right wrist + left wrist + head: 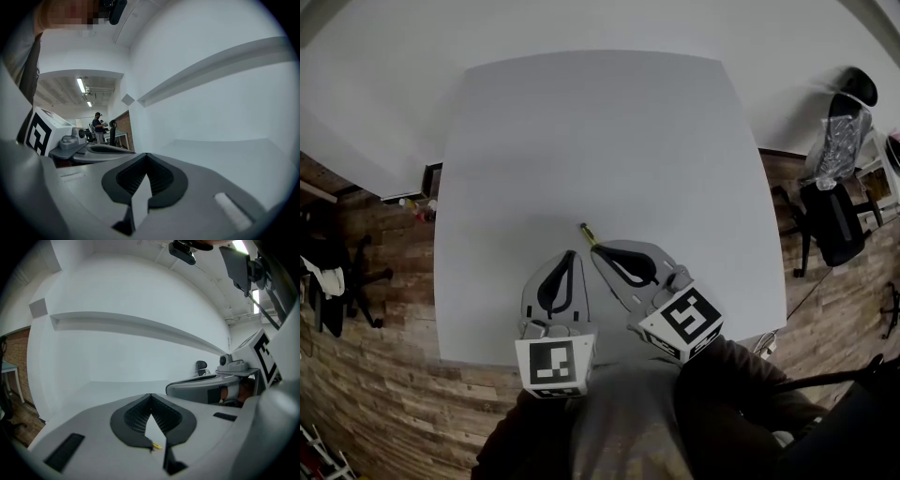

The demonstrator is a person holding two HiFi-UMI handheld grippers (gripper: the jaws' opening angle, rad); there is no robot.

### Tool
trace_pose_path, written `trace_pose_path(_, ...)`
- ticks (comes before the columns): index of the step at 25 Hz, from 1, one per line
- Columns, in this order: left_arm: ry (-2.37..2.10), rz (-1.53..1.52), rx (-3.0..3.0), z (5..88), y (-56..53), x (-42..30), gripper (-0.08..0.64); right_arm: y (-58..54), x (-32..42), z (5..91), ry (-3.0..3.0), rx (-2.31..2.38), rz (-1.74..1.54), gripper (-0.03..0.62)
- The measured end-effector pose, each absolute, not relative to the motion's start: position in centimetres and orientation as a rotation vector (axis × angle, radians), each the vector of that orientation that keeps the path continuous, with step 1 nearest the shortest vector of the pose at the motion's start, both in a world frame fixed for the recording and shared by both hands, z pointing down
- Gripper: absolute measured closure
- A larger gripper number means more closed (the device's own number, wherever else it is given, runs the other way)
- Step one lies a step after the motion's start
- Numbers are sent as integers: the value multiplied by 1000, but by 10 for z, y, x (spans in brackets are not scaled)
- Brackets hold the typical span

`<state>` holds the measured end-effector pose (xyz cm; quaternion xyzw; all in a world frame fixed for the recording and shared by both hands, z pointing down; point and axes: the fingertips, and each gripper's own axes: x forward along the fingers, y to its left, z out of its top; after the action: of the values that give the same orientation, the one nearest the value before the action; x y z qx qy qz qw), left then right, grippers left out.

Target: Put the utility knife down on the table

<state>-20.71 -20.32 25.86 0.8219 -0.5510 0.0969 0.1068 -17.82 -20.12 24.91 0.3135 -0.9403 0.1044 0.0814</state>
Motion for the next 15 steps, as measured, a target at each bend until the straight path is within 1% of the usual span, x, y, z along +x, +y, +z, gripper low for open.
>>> trace_pose_path(15,-1613,279,2403,265,-204,-210,557,-200,-179,260,-2801,925,356,591)
